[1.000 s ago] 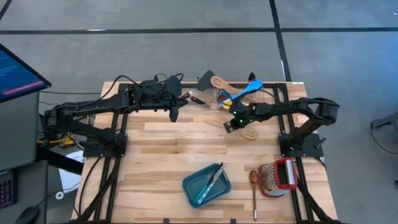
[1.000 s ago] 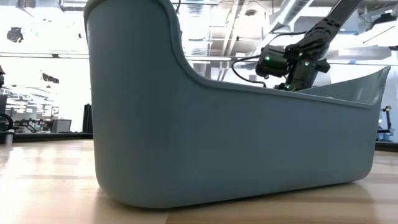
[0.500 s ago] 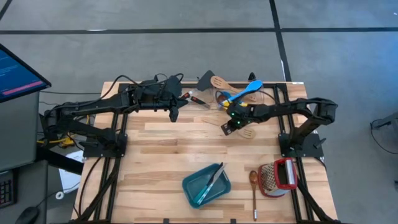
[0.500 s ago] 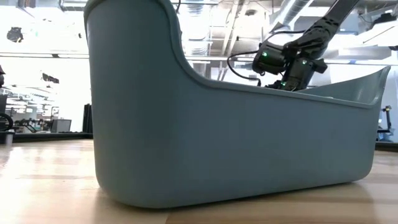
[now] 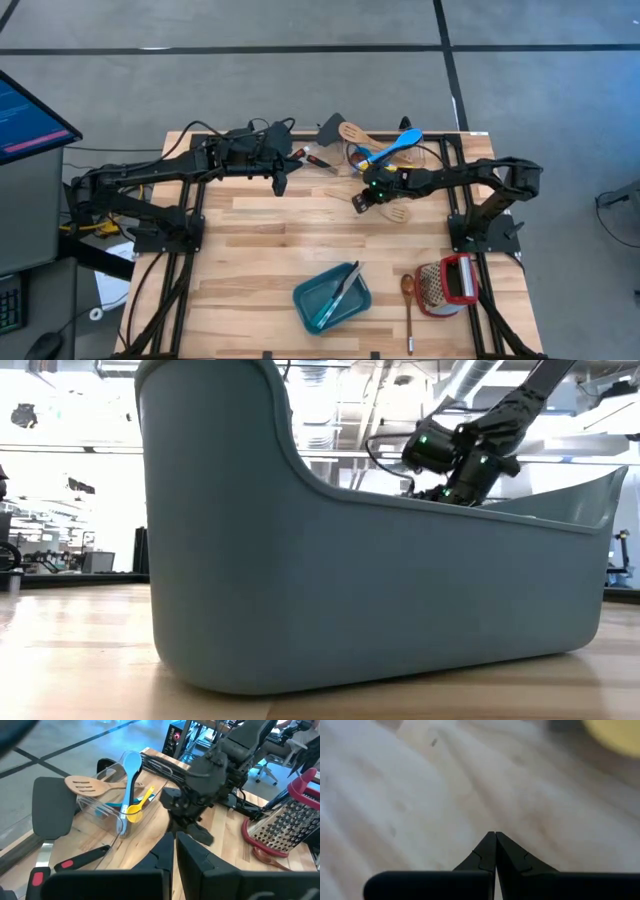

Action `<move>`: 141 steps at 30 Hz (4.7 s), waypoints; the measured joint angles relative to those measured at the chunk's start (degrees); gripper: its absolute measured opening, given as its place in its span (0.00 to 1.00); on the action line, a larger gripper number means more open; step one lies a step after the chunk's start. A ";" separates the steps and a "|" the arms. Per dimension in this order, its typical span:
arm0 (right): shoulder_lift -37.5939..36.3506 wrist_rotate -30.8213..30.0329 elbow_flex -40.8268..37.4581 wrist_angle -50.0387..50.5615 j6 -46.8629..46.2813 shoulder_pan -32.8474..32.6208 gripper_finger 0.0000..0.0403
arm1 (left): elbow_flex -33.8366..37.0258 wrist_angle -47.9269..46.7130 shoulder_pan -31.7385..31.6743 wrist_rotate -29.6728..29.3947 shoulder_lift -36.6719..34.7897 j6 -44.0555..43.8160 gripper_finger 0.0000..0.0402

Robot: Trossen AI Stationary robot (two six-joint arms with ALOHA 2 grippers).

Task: Pick & Place Kitchen Items
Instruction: Put the wooden slotted spatula into the top right transparent bin

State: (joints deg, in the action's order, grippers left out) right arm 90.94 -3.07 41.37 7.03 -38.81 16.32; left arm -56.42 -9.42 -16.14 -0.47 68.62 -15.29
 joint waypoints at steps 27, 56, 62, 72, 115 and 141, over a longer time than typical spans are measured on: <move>7.44 4.43 5.83 1.37 4.94 -3.24 0.00 | 0.00 -0.01 0.00 0.04 0.00 0.00 0.02; -9.23 0.06 5.90 39.79 -5.87 -8.38 0.00 | 0.00 -1.36 0.00 -0.07 0.00 -0.02 0.02; -9.25 0.71 3.75 38.77 -6.31 -8.38 0.00 | 0.00 -2.35 0.00 -0.07 0.00 -0.02 0.02; -14.76 3.16 -6.18 28.36 -10.68 -8.46 0.00 | 0.00 -2.42 0.00 -0.02 0.00 0.00 0.02; -9.36 0.20 -6.89 25.12 -5.61 -5.75 0.00 | -3.58 -2.75 1.33 3.56 0.63 6.06 0.00; -9.25 3.06 -7.00 21.58 -5.72 -5.27 0.00 | -22.74 -23.73 1.68 7.69 33.76 30.53 0.00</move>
State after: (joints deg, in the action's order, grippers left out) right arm 81.69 -0.01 34.37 28.61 -44.53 11.05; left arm -79.17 -33.15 -14.46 7.22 102.38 15.25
